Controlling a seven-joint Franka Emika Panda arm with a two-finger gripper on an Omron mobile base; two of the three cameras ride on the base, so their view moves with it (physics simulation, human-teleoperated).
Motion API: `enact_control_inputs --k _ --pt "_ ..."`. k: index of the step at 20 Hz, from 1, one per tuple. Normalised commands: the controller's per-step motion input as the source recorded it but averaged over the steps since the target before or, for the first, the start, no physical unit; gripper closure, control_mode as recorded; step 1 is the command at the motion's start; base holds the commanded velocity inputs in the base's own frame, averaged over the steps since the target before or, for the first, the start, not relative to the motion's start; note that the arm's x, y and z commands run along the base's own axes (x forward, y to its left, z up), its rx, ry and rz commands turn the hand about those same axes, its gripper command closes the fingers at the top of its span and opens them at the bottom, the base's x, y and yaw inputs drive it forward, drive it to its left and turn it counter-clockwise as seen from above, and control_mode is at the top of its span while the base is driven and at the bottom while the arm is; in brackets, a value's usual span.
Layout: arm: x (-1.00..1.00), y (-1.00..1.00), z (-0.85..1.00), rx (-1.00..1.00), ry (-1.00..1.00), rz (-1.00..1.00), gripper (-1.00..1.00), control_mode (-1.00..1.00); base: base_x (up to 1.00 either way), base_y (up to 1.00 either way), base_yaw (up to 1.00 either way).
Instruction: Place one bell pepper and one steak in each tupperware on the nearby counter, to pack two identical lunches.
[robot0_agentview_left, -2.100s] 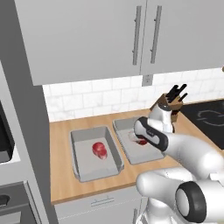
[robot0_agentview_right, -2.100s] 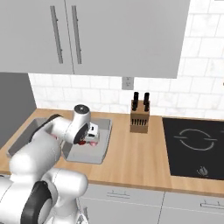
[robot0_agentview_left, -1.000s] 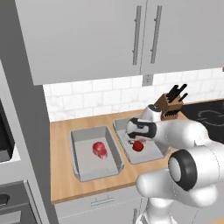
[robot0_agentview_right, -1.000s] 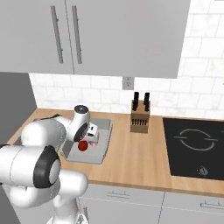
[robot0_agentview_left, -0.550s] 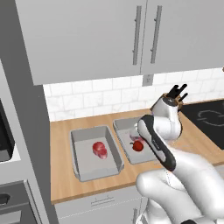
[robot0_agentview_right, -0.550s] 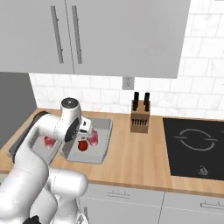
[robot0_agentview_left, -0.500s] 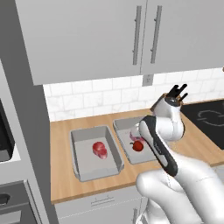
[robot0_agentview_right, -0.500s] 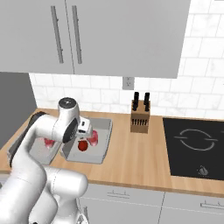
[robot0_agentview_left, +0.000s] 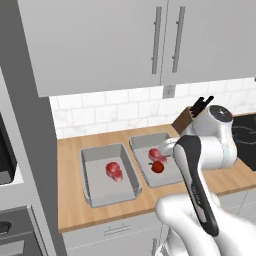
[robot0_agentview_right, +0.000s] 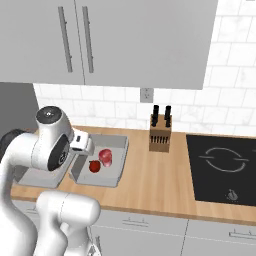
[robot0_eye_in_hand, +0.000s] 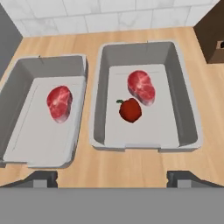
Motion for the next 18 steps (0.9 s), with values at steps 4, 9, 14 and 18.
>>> enact_control_inputs --k 4,9,14,18 --pt "-0.84 0.0 0.5 -0.01 -0.1 -0.04 -1.0 -1.0 0.0 0.0 0.0" --pt "-1.0 0.0 0.04 -0.02 -0.19 0.0 -1.0 -1.0 0.0 0.0 0.0" --pt "-0.2 0.0 0.0 0.0 -0.03 0.0 -1.0 1.0 -0.8 0.0 0.0" --pt "0.0 0.0 0.0 0.0 0.0 0.0 -1.0 1.0 -1.0 0.0 0.02"
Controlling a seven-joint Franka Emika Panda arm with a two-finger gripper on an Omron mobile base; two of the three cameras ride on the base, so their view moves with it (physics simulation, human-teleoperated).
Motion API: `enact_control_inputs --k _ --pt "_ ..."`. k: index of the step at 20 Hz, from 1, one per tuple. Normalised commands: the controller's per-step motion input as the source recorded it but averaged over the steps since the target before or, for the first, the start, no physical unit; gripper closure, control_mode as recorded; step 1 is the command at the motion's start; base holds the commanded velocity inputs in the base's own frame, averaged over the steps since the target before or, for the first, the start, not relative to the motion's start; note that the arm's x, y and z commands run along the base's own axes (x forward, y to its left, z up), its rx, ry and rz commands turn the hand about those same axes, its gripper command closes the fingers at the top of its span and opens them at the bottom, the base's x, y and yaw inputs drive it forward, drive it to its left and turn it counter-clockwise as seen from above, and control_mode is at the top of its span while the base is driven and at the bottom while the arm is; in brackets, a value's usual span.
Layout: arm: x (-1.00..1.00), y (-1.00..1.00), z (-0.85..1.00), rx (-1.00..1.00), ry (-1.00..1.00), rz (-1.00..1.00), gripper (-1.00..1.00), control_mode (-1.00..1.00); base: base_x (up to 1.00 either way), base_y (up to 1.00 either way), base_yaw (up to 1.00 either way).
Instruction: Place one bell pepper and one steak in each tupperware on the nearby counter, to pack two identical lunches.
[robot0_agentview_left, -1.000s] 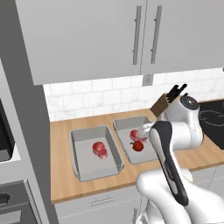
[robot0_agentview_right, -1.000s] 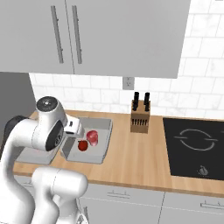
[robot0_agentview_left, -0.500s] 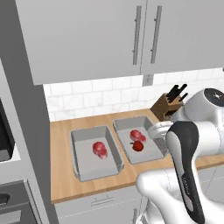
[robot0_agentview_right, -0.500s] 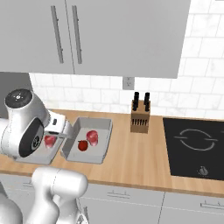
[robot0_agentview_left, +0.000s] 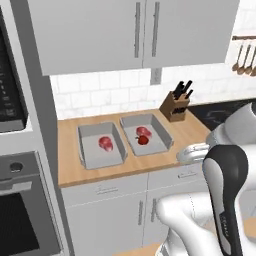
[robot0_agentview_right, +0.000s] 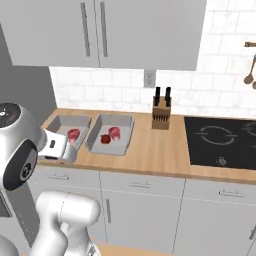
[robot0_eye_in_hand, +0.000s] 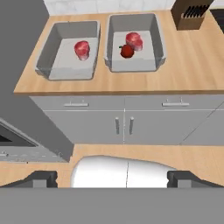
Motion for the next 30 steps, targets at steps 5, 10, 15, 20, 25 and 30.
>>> enact_control_inputs --k 5,10,15,20,25,30 --pt "0.0 0.0 0.0 0.0 0.0 0.0 -1.0 1.0 -1.0 0.17 0.33" --pt "0.0 0.0 0.0 0.0 0.0 0.0 -1.0 1.0 -0.99 0.53 0.53" --pt "0.0 0.0 0.0 0.0 0.0 0.0 -1.0 1.0 -0.55 0.95 0.63" --pt "0.0 0.0 0.0 0.0 0.0 0.0 -1.0 1.0 -0.3 1.0 0.62" --pt "0.0 0.0 0.0 0.0 0.0 0.0 -1.0 1.0 -0.23 1.0 0.56" --pt "0.0 0.0 0.0 0.0 0.0 0.0 -1.0 1.0 -0.03 1.0 0.52"
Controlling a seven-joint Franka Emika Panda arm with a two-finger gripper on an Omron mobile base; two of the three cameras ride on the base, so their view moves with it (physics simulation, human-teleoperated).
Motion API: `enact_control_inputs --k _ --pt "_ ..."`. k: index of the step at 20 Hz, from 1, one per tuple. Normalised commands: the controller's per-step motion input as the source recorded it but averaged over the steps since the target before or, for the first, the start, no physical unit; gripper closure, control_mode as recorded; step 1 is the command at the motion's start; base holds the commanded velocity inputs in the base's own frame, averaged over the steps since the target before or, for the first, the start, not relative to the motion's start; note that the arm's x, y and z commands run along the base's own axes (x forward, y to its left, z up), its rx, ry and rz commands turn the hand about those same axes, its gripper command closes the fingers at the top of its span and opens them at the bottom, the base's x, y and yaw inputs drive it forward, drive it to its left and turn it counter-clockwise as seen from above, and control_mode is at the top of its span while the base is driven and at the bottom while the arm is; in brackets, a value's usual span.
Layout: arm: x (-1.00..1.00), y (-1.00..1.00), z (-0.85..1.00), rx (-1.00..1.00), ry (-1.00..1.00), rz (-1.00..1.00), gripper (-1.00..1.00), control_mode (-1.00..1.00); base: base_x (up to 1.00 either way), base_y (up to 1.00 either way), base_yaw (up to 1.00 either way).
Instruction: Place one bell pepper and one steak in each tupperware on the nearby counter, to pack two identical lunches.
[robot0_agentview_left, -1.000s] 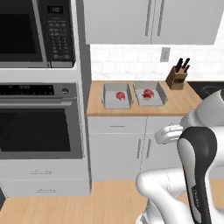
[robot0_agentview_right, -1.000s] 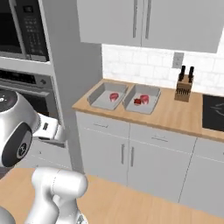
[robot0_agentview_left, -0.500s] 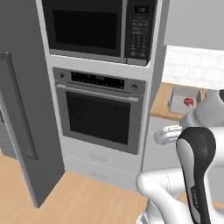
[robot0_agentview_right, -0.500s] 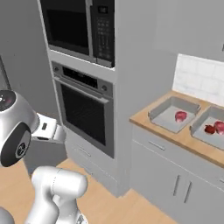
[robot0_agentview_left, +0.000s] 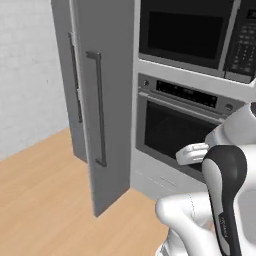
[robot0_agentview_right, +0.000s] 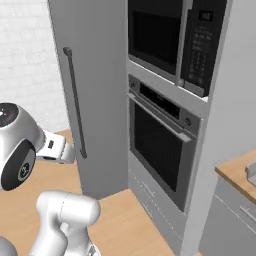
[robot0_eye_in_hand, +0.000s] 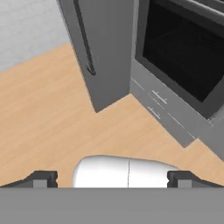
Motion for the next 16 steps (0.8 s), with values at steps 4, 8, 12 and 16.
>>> enact_control_inputs --k 4,8,12,16 --pt "0.0 0.0 0.0 0.0 0.0 0.0 -1.0 1.0 0.13 1.0 0.42" --pt "0.0 0.0 0.0 0.0 0.0 0.0 -1.0 1.0 0.46 1.0 0.31" --pt "0.0 0.0 0.0 0.0 0.0 0.0 -1.0 1.0 0.71 1.0 0.2" --pt "0.0 0.0 0.0 0.0 0.0 0.0 -1.0 1.0 0.92 1.0 0.1"
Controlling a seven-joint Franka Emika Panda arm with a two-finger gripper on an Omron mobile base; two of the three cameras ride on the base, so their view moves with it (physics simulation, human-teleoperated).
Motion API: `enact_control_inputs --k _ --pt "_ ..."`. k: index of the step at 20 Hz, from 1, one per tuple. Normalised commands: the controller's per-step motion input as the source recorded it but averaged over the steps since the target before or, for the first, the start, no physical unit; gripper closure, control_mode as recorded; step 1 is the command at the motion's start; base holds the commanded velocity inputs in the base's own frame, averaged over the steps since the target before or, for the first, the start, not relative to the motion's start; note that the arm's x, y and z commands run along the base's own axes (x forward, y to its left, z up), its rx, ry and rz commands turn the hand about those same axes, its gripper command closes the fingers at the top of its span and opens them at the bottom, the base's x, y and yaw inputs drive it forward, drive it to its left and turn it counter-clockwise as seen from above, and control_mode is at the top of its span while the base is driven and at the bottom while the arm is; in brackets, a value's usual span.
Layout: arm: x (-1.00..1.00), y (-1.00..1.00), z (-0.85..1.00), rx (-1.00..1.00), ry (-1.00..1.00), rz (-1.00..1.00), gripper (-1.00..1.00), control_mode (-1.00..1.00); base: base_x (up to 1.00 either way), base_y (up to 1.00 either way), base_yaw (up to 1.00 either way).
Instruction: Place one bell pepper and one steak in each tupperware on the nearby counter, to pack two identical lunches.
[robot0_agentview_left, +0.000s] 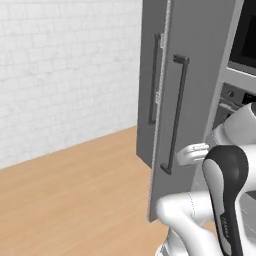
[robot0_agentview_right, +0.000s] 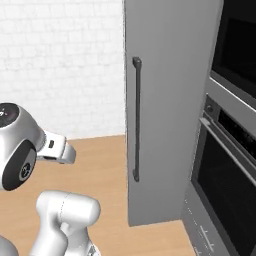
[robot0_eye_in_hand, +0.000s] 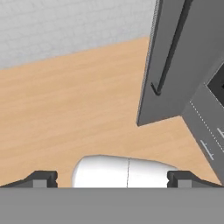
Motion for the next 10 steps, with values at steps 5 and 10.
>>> enact_control_inputs --k 5,10 --pt "0.0 0.0 0.0 0.0 0.0 0.0 -1.0 1.0 0.97 1.0 -0.02" --pt "0.0 0.0 0.0 0.0 0.0 0.0 -1.0 1.0 0.86 1.0 -0.19"
